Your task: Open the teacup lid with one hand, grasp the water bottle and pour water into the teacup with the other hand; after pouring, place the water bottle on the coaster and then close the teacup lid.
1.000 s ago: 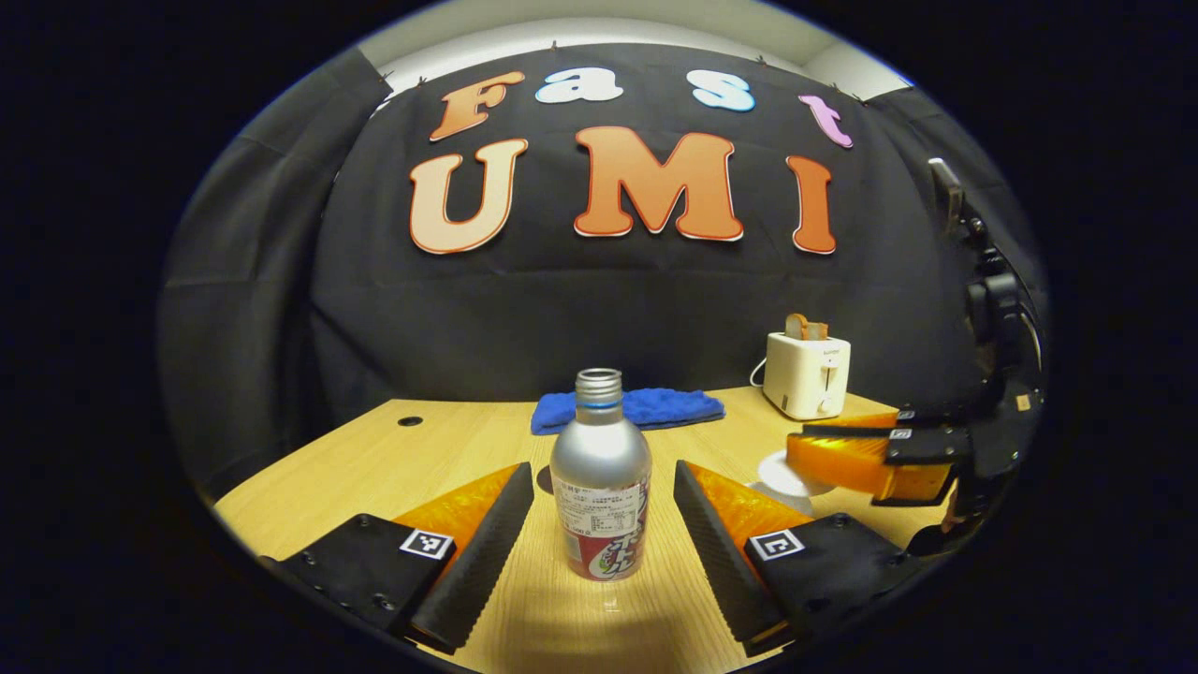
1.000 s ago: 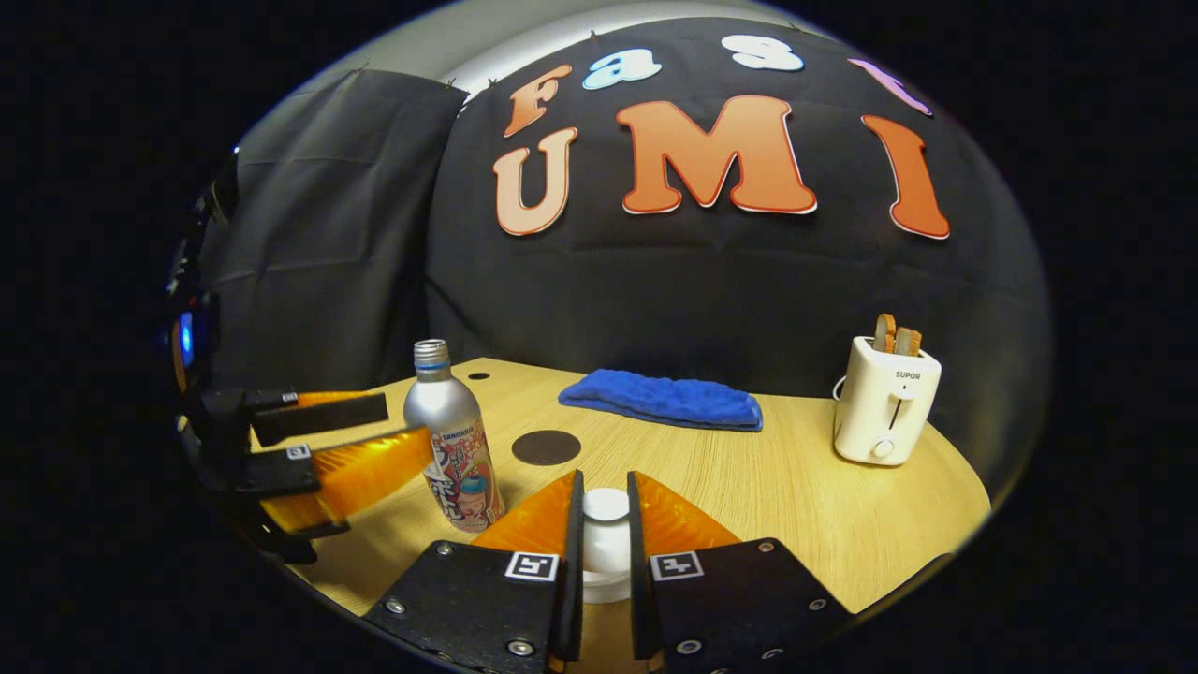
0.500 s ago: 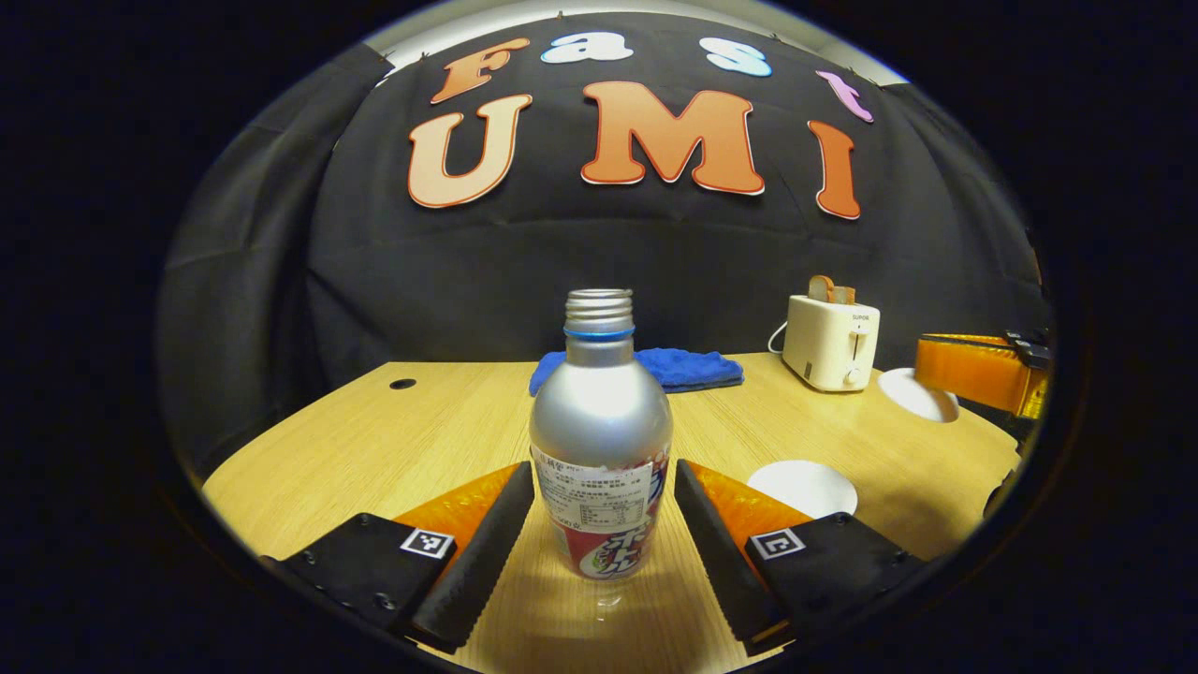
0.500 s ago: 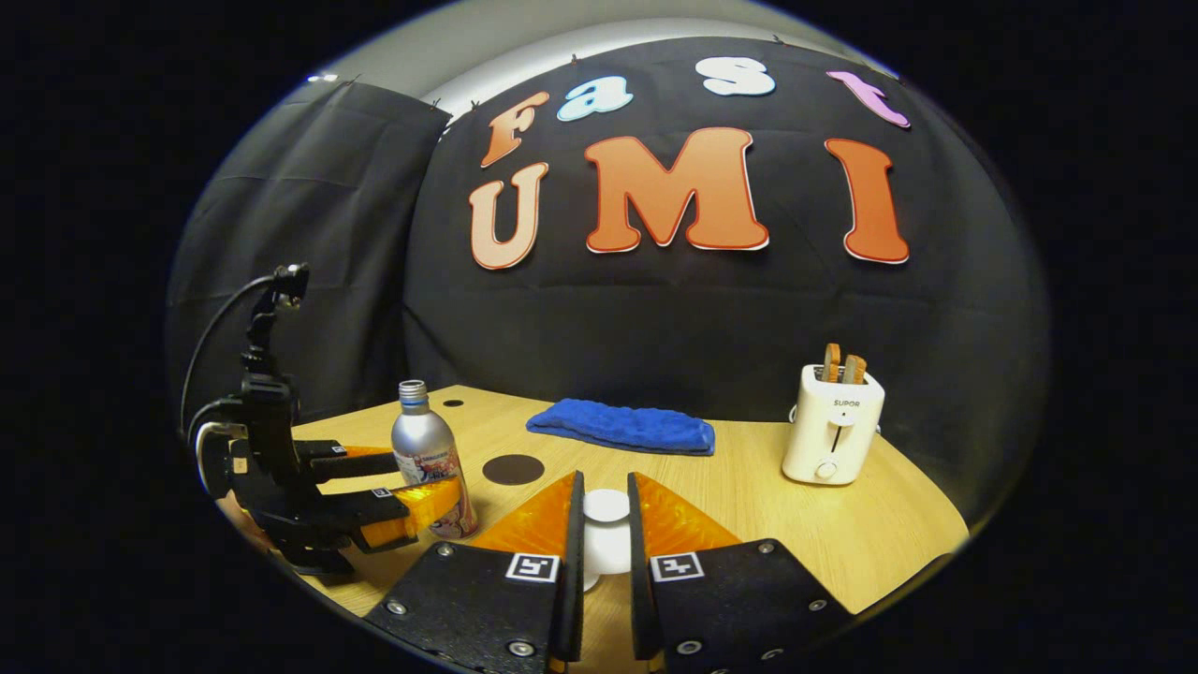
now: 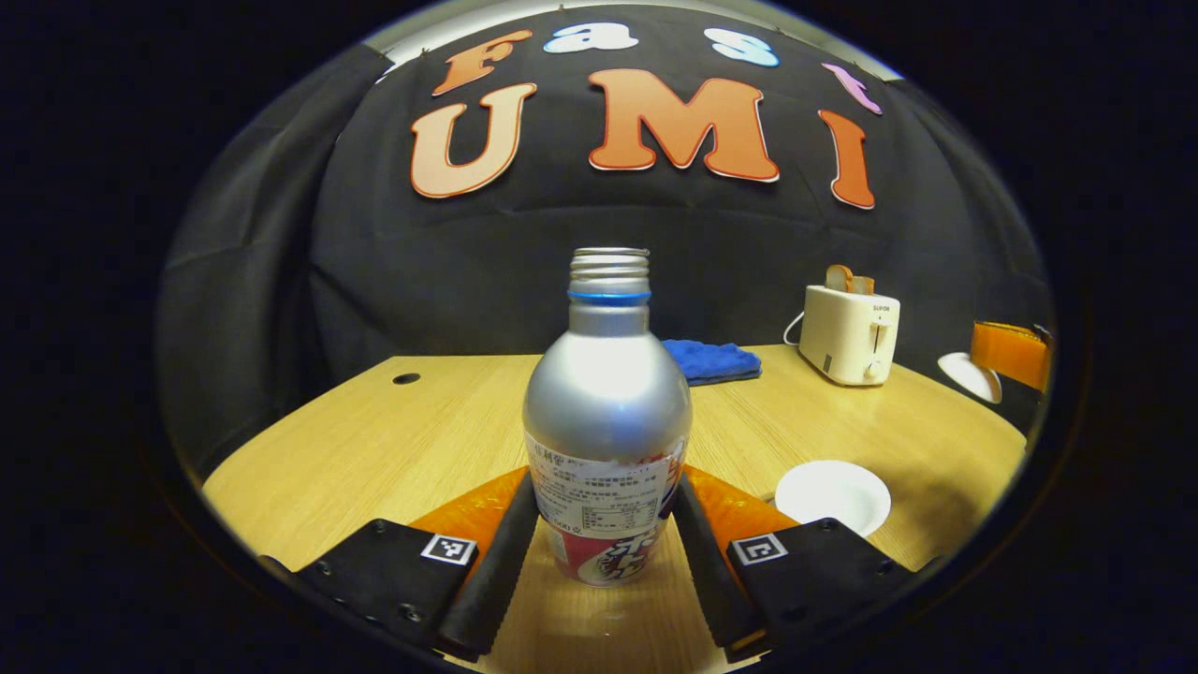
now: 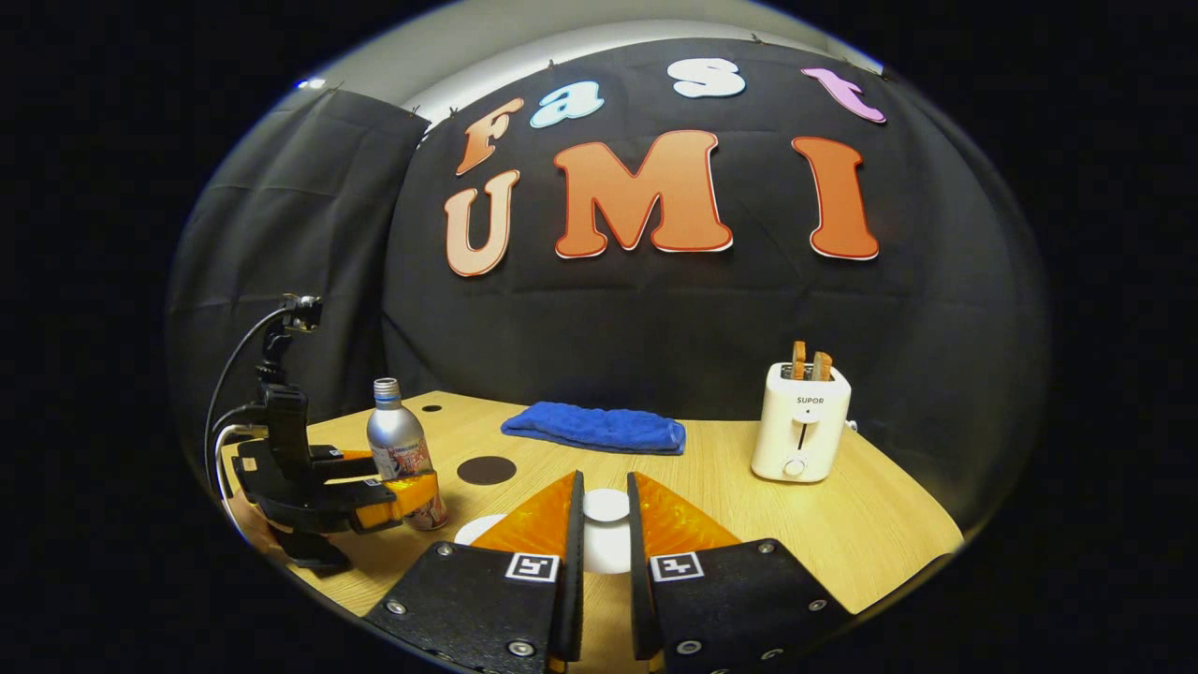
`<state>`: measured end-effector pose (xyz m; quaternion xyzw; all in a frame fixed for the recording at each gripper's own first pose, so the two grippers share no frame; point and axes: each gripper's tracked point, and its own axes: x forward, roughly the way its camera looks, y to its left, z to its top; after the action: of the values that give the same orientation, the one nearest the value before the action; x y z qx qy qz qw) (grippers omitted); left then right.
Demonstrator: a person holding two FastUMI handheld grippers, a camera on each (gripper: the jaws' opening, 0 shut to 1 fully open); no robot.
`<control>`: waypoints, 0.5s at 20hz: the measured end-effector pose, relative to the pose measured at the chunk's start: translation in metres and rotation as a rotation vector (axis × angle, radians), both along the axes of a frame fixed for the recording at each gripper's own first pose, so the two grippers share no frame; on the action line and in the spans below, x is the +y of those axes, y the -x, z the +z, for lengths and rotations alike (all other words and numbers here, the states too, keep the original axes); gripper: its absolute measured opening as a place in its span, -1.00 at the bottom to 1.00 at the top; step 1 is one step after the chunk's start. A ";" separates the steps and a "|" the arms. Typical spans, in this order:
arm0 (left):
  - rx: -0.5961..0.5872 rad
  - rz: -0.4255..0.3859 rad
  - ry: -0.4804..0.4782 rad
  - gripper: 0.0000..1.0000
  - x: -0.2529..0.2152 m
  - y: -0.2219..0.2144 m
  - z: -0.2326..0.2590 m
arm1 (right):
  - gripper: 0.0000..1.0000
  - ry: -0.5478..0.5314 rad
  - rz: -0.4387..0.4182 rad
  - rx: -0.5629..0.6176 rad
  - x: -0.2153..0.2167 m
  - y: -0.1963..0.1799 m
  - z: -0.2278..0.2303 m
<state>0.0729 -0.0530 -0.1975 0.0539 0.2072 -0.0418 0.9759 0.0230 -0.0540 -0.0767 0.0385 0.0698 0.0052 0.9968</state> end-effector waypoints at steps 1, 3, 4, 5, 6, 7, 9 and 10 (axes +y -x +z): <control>-0.001 -0.005 -0.045 0.58 0.003 0.000 0.002 | -0.58 -0.013 0.000 -0.013 -0.001 0.002 0.003; -0.009 -0.025 -0.118 0.58 0.006 0.002 0.010 | -0.58 -0.017 -0.005 -0.026 -0.006 0.006 0.004; -0.016 -0.029 -0.153 0.72 0.008 0.002 0.014 | -0.58 -0.014 -0.013 -0.033 -0.011 0.007 0.006; -0.025 -0.033 -0.194 0.59 0.012 0.002 0.016 | -0.58 -0.014 -0.021 -0.037 -0.015 0.009 0.006; -0.033 -0.039 -0.235 0.59 0.015 0.001 0.020 | -0.58 -0.017 -0.026 -0.042 -0.019 0.010 0.006; -0.040 -0.044 -0.275 0.58 0.017 0.000 0.024 | -0.57 -0.021 -0.030 -0.044 -0.022 0.012 0.007; -0.040 -0.065 -0.345 0.58 0.019 0.001 0.024 | -0.58 -0.031 -0.027 -0.053 -0.024 0.013 0.013; -0.043 -0.077 -0.384 0.72 0.019 0.003 0.023 | -0.58 -0.026 -0.032 -0.054 -0.025 0.011 0.017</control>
<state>0.0700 -0.0342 -0.1743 0.2477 0.1884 -0.0379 0.9496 0.0120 -0.0795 -0.0599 0.0522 0.0421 -0.0089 0.9977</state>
